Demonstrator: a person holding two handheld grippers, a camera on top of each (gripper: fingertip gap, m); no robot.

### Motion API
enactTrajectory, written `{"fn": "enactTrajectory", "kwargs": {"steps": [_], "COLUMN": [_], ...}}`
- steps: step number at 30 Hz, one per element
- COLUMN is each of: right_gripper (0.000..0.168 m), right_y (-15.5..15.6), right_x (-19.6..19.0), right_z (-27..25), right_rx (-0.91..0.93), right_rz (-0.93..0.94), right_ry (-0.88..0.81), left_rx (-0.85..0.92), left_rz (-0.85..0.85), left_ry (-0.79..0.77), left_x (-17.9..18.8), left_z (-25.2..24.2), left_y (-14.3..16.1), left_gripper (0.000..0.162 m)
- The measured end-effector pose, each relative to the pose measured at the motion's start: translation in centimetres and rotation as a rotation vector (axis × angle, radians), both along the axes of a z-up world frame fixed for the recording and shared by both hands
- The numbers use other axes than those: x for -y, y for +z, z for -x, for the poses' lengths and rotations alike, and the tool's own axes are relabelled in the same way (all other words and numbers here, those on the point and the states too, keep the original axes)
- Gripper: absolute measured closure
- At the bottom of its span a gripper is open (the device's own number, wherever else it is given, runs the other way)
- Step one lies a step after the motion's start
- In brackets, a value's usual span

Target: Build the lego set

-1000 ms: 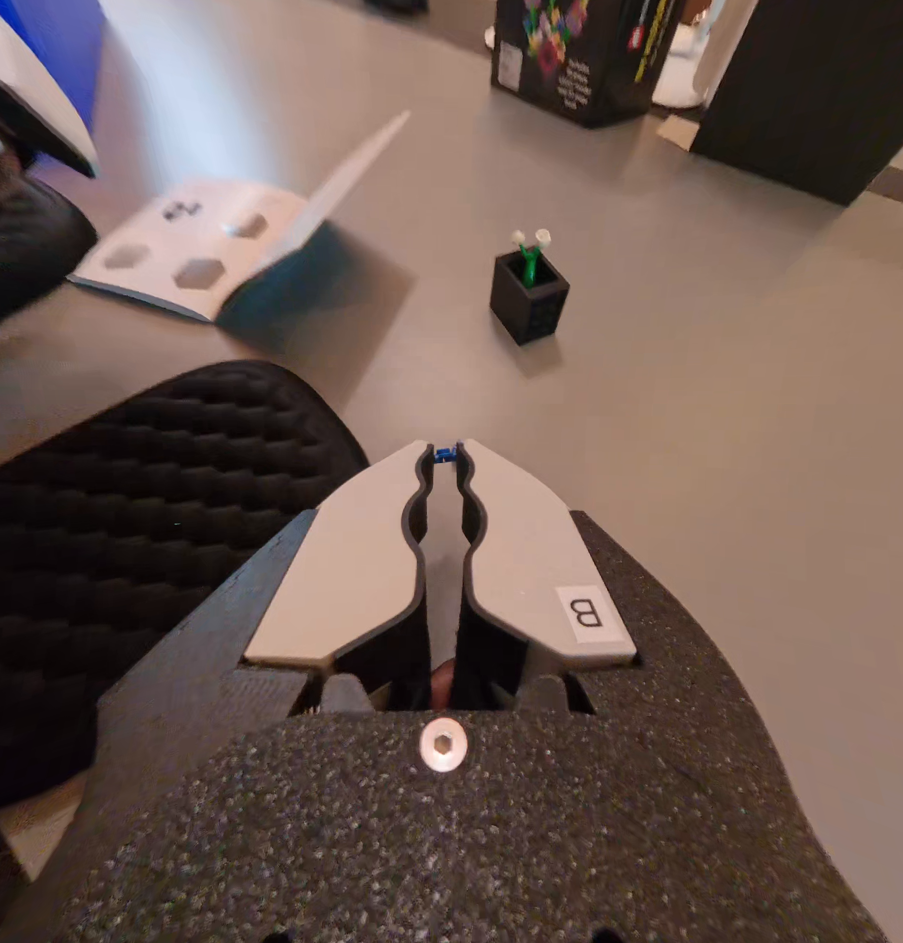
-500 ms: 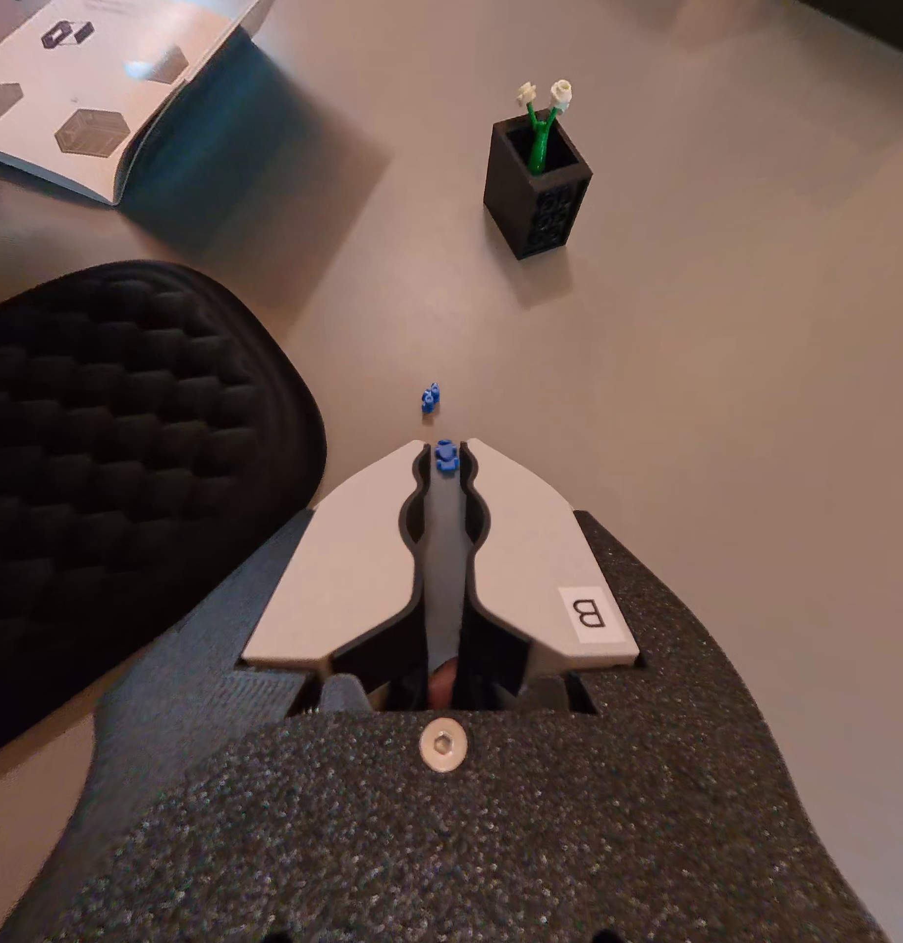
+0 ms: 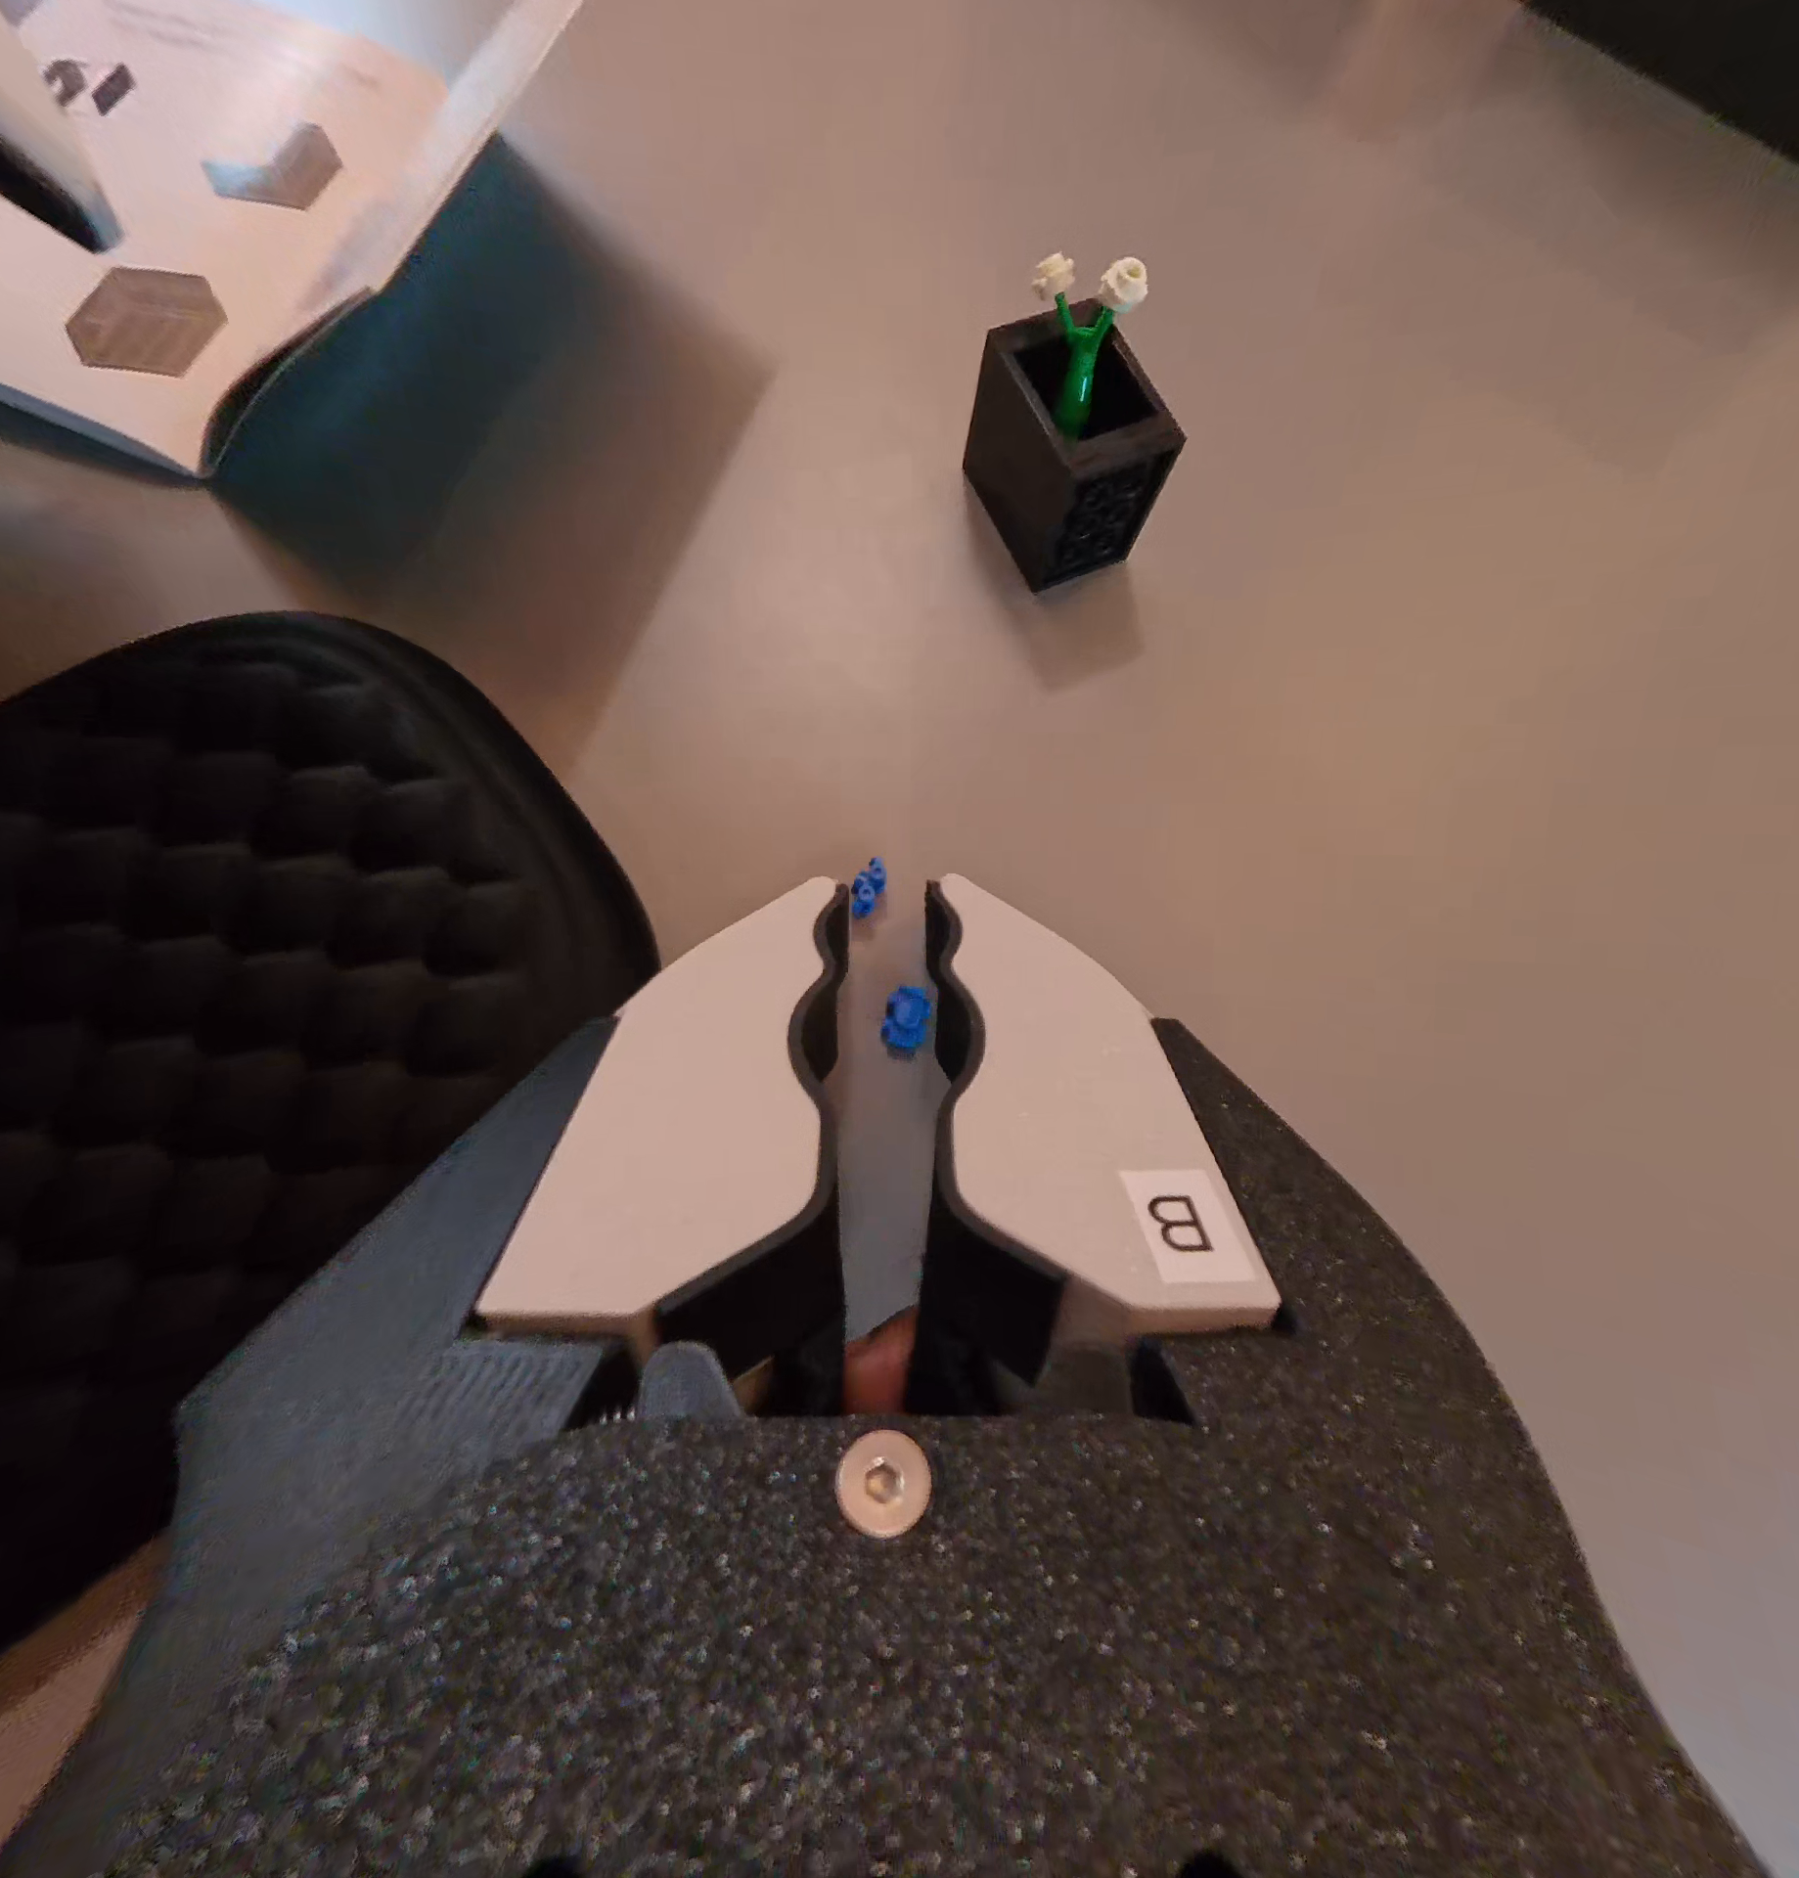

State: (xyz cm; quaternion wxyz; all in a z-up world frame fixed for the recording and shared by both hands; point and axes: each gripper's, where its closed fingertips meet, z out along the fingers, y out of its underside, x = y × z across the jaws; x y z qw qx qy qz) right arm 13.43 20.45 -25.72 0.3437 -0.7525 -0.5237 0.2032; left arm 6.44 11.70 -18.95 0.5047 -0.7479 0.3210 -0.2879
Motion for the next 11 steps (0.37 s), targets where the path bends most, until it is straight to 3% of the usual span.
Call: {"fn": "enactTrajectory", "kwargs": {"steps": [1,6,11], "right_gripper": [0.155,0.164,0.165], "right_y": [-0.1,0.1,7.8], "right_x": [0.0,0.6,5.0], "right_z": [0.2,0.8,4.6], "right_rx": [-0.012,-0.081,-0.644], "right_rz": [0.015,0.115,0.724], "right_ry": [-0.004,0.015,0.106], "left_rx": [0.011,0.025,-0.050], "left_rz": [-0.002,-0.042,-0.281], "left_ry": [0.000,0.021,0.049], "left_x": [0.0,-0.5,-0.5], "left_z": [0.1,0.6,0.9], "left_y": [0.1,0.2,1.9], "left_gripper": [0.122,0.121,0.129]}}
